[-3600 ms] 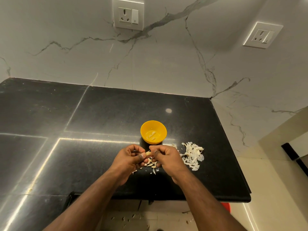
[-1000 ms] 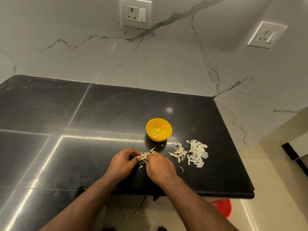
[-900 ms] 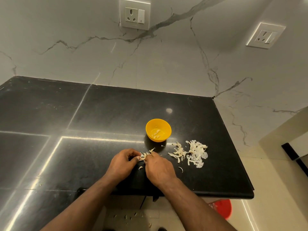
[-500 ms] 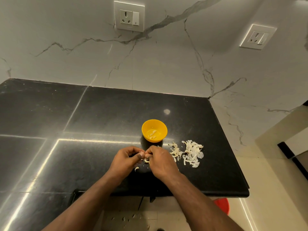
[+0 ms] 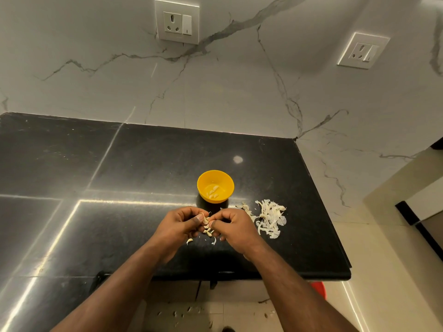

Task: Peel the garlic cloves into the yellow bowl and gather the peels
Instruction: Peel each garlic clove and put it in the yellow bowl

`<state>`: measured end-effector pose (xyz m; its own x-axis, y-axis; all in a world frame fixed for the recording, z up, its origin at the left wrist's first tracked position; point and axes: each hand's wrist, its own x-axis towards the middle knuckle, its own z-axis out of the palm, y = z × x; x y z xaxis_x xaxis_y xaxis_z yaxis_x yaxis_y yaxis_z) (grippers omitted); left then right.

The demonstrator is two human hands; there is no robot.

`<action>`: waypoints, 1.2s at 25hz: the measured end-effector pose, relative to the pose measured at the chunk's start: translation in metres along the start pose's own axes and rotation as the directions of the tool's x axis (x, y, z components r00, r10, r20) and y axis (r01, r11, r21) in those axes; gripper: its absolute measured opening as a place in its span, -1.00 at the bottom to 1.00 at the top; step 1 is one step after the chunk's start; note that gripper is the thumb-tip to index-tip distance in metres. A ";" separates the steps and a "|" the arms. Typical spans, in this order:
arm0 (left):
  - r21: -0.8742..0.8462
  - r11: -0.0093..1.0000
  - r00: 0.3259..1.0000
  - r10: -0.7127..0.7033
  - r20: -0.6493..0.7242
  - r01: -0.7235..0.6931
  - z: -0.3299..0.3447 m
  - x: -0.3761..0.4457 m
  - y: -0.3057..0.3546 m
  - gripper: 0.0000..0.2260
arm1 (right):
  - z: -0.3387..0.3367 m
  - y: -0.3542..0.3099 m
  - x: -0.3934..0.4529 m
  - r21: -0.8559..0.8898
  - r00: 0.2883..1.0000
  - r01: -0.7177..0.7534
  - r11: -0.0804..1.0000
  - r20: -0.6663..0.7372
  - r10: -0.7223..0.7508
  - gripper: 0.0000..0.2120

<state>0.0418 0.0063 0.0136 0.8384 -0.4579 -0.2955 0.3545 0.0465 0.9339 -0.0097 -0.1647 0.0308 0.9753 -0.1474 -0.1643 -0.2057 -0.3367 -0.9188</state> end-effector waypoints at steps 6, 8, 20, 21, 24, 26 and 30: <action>0.101 0.995 1.000 0.026 -0.004 -0.025 0.002 0.000 0.006 -0.86 | 0.002 0.004 0.003 -0.133 0.997 0.071 0.989 0.010 -0.070 -0.92; 0.132 0.991 1.000 0.017 -0.007 -0.016 0.000 0.002 0.005 -0.86 | 0.002 0.002 0.002 -0.208 0.994 0.107 0.972 0.012 -0.107 -0.91; 0.130 0.991 0.999 -0.042 -0.028 0.045 0.006 0.010 0.005 -0.86 | 0.007 -0.002 0.004 -0.352 0.978 0.190 0.916 -0.015 -0.208 -0.88; 0.100 0.993 0.998 -0.055 -0.024 0.057 0.006 0.010 0.006 -0.86 | 0.005 -0.003 0.006 -0.316 0.982 0.171 0.933 -0.024 -0.188 -0.89; 0.010 0.996 0.996 -0.093 -0.009 0.093 0.004 0.010 0.007 -0.85 | 0.000 -0.003 0.006 -0.095 0.991 0.089 0.991 -0.091 -0.098 -0.94; -0.033 0.994 0.994 -0.105 -0.016 0.105 0.002 0.009 0.007 -0.86 | -0.001 -0.002 0.006 0.008 0.996 0.064 0.998 -0.069 -0.064 -0.89; -0.039 0.994 0.994 -0.105 -0.007 0.105 0.003 0.009 0.006 -0.91 | 0.001 -0.002 0.005 0.014 0.998 0.050 0.999 -0.042 -0.049 -0.87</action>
<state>0.0500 0.0002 0.0171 0.7995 -0.4537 -0.3937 0.4563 0.0323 0.8892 -0.0046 -0.1636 0.0318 0.9800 -0.1696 -0.1039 -0.1558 -0.3303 -0.9309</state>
